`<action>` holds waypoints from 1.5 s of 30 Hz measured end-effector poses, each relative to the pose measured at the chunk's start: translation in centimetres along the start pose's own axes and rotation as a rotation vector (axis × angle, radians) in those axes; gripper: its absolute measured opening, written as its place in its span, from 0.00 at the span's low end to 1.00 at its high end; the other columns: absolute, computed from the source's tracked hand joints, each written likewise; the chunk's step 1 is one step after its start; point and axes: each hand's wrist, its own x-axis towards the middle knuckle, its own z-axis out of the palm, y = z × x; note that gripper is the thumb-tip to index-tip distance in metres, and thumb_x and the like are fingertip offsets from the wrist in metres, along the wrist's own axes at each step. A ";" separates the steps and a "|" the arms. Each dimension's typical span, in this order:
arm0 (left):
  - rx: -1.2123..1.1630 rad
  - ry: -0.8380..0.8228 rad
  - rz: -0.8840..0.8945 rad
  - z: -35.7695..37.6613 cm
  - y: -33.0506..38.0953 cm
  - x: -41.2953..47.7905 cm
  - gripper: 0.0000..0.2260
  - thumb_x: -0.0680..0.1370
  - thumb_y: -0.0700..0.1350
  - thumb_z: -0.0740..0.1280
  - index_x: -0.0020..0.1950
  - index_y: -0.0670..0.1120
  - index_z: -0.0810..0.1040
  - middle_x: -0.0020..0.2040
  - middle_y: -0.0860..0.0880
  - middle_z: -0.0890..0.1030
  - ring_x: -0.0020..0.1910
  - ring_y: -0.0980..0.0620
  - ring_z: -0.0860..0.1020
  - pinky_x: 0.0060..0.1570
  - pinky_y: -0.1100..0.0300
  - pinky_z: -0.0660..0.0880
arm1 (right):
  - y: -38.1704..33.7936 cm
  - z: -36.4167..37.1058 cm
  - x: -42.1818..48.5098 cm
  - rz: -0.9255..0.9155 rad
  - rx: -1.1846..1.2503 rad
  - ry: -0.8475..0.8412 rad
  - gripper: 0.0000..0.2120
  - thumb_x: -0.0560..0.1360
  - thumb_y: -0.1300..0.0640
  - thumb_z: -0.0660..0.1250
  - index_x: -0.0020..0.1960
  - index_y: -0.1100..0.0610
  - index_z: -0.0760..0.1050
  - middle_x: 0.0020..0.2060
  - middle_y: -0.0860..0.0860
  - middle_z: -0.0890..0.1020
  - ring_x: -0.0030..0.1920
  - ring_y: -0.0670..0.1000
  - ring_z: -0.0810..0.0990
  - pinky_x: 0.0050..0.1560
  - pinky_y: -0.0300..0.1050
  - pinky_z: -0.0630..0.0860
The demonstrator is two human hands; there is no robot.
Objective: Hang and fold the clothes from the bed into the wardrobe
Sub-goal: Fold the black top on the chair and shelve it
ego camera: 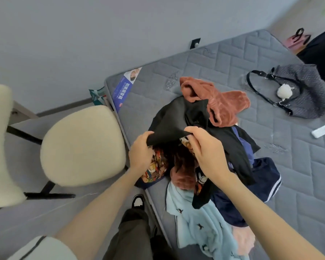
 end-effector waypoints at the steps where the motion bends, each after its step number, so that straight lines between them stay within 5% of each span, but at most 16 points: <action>1: 0.007 0.045 -0.011 -1.7 -0.3 -0.7 0.22 0.73 0.32 0.60 0.64 0.50 0.76 0.58 0.49 0.80 0.57 0.48 0.77 0.56 0.56 0.72 | -0.5 -0.3 -0.4 -0.019 -0.027 -0.054 0.07 0.78 0.57 0.66 0.56 0.52 0.76 0.46 0.46 0.81 0.45 0.46 0.79 0.43 0.44 0.74; 6: 0.180 0.181 0.034 -10.7 -2.0 -2.4 0.24 0.71 0.29 0.59 0.62 0.49 0.78 0.60 0.47 0.79 0.59 0.44 0.76 0.58 0.50 0.72 | -3.1 0.6 -1.4 -0.060 -0.300 -0.436 0.16 0.74 0.49 0.70 0.60 0.48 0.73 0.51 0.46 0.79 0.52 0.51 0.79 0.46 0.48 0.74; 13: 0.310 0.453 0.073 -22.2 -2.5 -4.6 0.10 0.81 0.40 0.57 0.57 0.44 0.77 0.49 0.46 0.81 0.48 0.45 0.78 0.43 0.53 0.70 | -10.7 0.3 2.4 -0.176 -0.322 -0.206 0.14 0.76 0.61 0.65 0.60 0.53 0.76 0.49 0.54 0.72 0.43 0.61 0.78 0.40 0.53 0.74; 16: 0.410 0.573 0.090 -26.7 -1.4 -4.3 0.10 0.82 0.40 0.56 0.56 0.43 0.77 0.48 0.45 0.80 0.47 0.43 0.77 0.46 0.50 0.69 | -14.2 0.4 4.8 -0.234 -0.337 -0.133 0.09 0.79 0.58 0.63 0.58 0.56 0.75 0.48 0.55 0.71 0.40 0.63 0.76 0.37 0.52 0.73; 21: 0.572 0.658 0.156 -34.5 0.4 -3.5 0.11 0.83 0.40 0.54 0.47 0.43 0.75 0.43 0.45 0.78 0.43 0.41 0.74 0.45 0.49 0.66 | -19.7 0.8 8.9 -0.347 -0.272 -0.018 0.11 0.79 0.52 0.63 0.58 0.55 0.75 0.50 0.52 0.80 0.47 0.61 0.78 0.41 0.50 0.69; 28: 0.657 0.767 0.154 -41.0 1.0 -4.9 0.11 0.83 0.43 0.54 0.51 0.43 0.76 0.45 0.45 0.79 0.44 0.42 0.73 0.48 0.50 0.65 | -25.6 0.7 10.8 -0.486 -0.221 0.042 0.15 0.79 0.44 0.61 0.53 0.55 0.75 0.44 0.51 0.82 0.44 0.58 0.80 0.39 0.53 0.76; 33: 0.598 0.613 0.167 -40.1 -0.3 -8.3 0.16 0.80 0.55 0.58 0.46 0.43 0.74 0.37 0.48 0.77 0.37 0.44 0.75 0.45 0.49 0.71 | -24.8 0.2 8.7 -0.425 -0.318 -0.062 0.23 0.74 0.35 0.60 0.47 0.57 0.72 0.37 0.53 0.81 0.41 0.60 0.80 0.34 0.49 0.73; 37: 0.477 0.335 0.135 -35.8 -2.3 -11.4 0.19 0.76 0.59 0.62 0.45 0.42 0.72 0.38 0.47 0.78 0.40 0.47 0.77 0.43 0.47 0.74 | -21.1 -0.1 5.9 -0.373 -0.476 -0.230 0.28 0.70 0.31 0.61 0.53 0.55 0.73 0.43 0.54 0.82 0.46 0.59 0.81 0.35 0.48 0.70; 45: 0.437 0.185 0.027 -29.4 -5.3 -12.5 0.17 0.77 0.59 0.62 0.54 0.46 0.73 0.47 0.49 0.76 0.47 0.47 0.76 0.47 0.48 0.75 | -16.7 1.1 4.9 -0.370 -0.655 -0.381 0.20 0.72 0.39 0.68 0.51 0.54 0.72 0.48 0.52 0.81 0.49 0.58 0.80 0.38 0.47 0.67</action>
